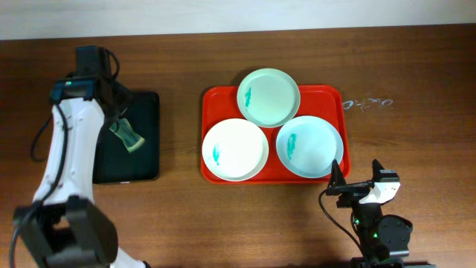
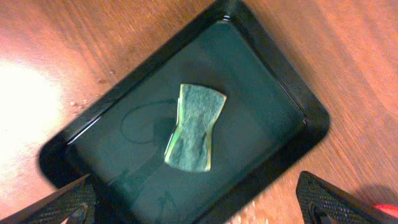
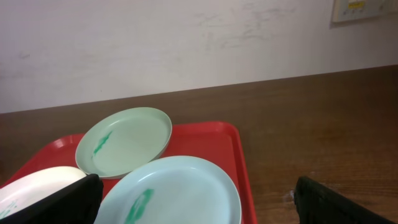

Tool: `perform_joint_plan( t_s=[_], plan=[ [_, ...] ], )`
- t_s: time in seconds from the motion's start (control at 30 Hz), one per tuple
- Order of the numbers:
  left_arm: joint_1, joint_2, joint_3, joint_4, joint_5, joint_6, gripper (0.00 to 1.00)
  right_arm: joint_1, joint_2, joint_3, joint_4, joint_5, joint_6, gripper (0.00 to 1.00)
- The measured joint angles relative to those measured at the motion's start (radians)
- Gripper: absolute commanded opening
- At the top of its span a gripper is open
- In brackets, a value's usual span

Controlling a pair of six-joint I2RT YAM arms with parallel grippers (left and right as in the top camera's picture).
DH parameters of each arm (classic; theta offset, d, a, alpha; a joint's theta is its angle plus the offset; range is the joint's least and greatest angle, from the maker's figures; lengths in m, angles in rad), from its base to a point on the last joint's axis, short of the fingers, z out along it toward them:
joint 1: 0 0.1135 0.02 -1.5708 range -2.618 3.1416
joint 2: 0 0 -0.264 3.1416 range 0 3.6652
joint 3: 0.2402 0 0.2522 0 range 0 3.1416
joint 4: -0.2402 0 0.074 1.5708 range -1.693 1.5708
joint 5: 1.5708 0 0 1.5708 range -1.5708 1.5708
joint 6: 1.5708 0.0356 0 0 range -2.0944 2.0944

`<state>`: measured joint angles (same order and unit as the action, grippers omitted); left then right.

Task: Clean dirty plates on tray and stack at the side
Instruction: 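Reach the left gripper to the black tray and grasp the sponge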

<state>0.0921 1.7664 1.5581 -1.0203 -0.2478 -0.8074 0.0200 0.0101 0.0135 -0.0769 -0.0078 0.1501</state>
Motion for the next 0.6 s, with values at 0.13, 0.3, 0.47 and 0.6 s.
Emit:
perform_joint_plan(
  t_s=[0.13,0.3,0.47,0.6],
  plan=[
    [0.000,0.146,0.005,0.117,-0.013,-0.019,0.95,0.000,0.000,0.000,0.000,0.000,0.000,0.99],
    [0.000,0.257,0.005,0.224,-0.016,0.095,0.73,0.000,0.000,0.000,0.000,0.000,0.000,0.99],
    [0.009,0.291,0.005,0.273,-0.015,0.161,0.69,0.000,0.000,0.000,0.000,0.000,0.000,0.99],
    [0.047,0.347,0.008,0.276,-0.015,0.167,0.64,0.000,0.000,0.000,0.000,0.000,0.000,0.99]
  ],
)
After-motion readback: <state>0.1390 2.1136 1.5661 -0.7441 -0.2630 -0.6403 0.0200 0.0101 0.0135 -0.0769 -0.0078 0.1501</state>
